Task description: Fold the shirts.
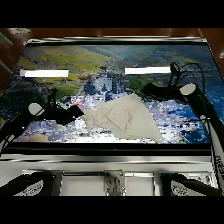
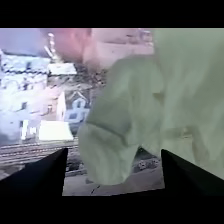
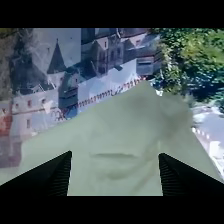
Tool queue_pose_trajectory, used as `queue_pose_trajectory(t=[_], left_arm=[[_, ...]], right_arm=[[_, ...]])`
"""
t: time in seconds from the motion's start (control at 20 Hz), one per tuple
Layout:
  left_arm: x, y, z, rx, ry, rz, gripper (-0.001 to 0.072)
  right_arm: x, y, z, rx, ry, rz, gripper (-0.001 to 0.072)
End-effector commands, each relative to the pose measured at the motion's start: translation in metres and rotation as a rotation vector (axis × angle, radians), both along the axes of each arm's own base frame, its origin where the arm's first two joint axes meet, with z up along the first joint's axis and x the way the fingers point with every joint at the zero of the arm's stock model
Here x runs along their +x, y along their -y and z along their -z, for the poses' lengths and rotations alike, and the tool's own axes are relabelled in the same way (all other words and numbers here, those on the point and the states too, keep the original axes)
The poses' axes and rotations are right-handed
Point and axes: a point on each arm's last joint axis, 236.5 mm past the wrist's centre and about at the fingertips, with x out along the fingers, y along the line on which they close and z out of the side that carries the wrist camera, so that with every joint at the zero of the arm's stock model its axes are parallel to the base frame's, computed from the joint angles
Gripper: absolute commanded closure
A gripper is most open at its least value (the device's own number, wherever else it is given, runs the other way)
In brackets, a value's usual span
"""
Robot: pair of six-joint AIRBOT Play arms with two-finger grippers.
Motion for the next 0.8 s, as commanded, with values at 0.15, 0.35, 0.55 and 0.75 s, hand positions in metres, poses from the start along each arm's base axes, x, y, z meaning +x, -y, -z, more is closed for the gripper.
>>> queue_pose_trajectory(t=[0.15, 0.35, 0.55, 0.75], left_arm=[[-0.051, -0.019, 0.029, -0.002, -0.192, 0.096, 0.0030], [-0.042, 0.022, 0.045, -0.020, -0.143, 0.114, 0.0030], [-0.045, 0.058, 0.067, -0.042, -0.154, 0.123, 0.0042], [-0.037, 0.061, 0.071, -0.050, -0.144, 0.096, 0.0605]], right_arm=[[-0.121, 0.106, 0.043, -0.117, -0.434, -0.093, 0.0056], [-0.139, 0.114, 0.062, -0.044, -0.498, -0.028, 0.0055], [-0.135, 0.107, 0.065, -0.015, -0.481, -0.009, 0.0054], [-0.143, 0.101, 0.067, 0.012, -0.523, -0.033, 0.0054]])
